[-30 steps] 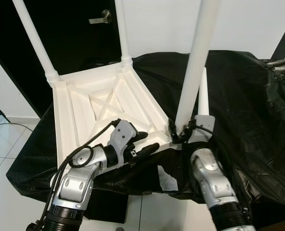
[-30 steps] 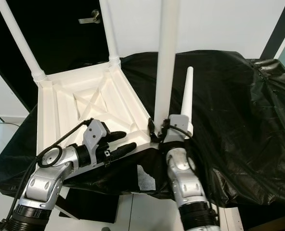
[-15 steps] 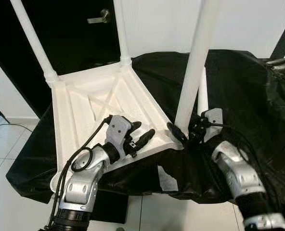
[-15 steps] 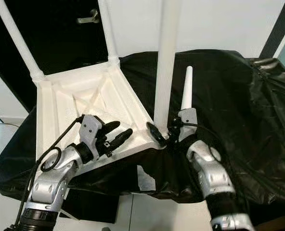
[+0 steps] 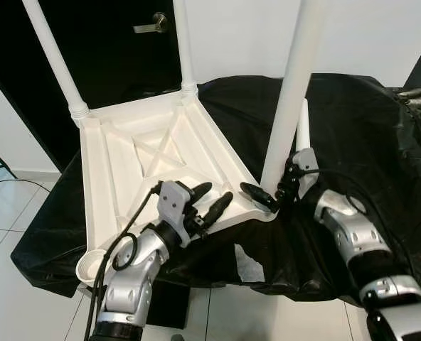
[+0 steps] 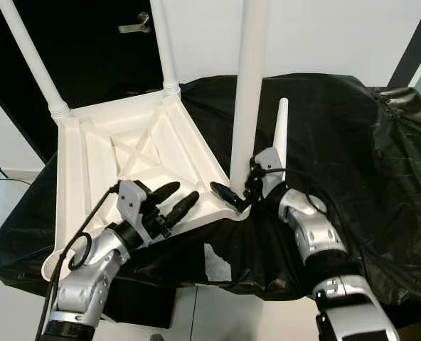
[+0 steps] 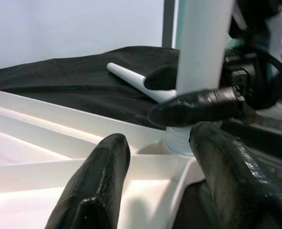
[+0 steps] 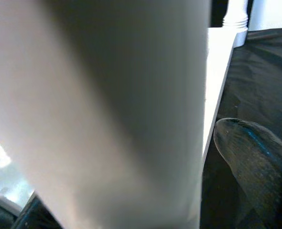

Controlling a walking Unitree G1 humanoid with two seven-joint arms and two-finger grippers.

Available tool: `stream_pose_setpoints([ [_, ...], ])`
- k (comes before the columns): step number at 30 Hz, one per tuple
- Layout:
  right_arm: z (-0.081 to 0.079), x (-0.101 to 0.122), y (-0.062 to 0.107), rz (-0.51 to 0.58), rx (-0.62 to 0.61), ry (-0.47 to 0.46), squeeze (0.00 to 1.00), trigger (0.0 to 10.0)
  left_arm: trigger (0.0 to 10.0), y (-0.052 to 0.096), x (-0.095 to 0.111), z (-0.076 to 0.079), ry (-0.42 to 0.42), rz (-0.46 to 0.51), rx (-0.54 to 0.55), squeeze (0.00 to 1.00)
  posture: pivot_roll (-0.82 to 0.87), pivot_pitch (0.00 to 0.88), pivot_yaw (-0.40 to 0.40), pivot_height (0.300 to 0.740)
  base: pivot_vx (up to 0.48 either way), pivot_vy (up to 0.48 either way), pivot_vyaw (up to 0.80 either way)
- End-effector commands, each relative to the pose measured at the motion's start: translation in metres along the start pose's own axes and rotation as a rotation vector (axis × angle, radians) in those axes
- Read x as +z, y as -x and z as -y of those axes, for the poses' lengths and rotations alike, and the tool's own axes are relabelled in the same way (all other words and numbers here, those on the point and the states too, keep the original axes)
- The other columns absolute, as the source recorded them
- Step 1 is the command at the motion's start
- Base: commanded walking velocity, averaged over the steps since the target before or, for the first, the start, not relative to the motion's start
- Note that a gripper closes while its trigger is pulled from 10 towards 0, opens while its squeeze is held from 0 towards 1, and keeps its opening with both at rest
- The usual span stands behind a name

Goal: Building children table

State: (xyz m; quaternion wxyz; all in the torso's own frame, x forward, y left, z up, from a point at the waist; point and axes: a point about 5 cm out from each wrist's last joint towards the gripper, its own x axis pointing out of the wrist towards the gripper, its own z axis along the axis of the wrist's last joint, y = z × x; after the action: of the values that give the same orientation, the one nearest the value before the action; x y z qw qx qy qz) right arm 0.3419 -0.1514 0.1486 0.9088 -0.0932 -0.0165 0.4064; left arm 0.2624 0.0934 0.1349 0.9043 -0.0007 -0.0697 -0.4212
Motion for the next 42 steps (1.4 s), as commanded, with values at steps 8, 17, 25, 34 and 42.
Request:
stream_pose_setpoints([
  [8, -0.005, -0.013, -0.002, -0.039, 0.042, 0.004, 0.00, 0.0, 10.0, 0.009, -0.021, 0.006, -0.048, -0.076, -0.106, 0.00, 0.00, 0.000, 0.015, 0.740, 0.000, 0.000, 0.00],
  [17, -0.005, -0.024, -0.004, -0.044, -0.117, -0.066, 0.00, 10.0, 10.0, 0.005, -0.019, 0.012, -0.032, -0.052, -0.152, 0.00, 0.00, 0.000, 0.015, 0.740, 0.000, 0.000, 0.00],
  [25, -0.011, -0.031, -0.011, -0.055, -0.370, -0.084, 0.00, 10.0, 10.0, 0.004, -0.017, 0.017, -0.014, -0.043, -0.175, 0.00, 0.00, 0.000, 0.011, 0.740, 0.000, 0.000, 0.00],
  [34, -0.037, -0.030, -0.023, -0.015, -0.643, -0.187, 0.00, 10.0, 10.0, 0.004, -0.015, 0.014, 0.023, -0.040, -0.179, 0.00, 0.01, 0.000, 0.002, 0.740, 0.000, 0.000, 0.00],
  [42, -0.058, -0.023, -0.034, 0.037, -0.737, -0.234, 0.00, 10.0, 10.0, 0.005, -0.010, 0.015, 0.030, -0.027, -0.189, 0.00, 0.01, 0.000, 0.000, 0.740, 0.000, 0.000, 0.00],
])
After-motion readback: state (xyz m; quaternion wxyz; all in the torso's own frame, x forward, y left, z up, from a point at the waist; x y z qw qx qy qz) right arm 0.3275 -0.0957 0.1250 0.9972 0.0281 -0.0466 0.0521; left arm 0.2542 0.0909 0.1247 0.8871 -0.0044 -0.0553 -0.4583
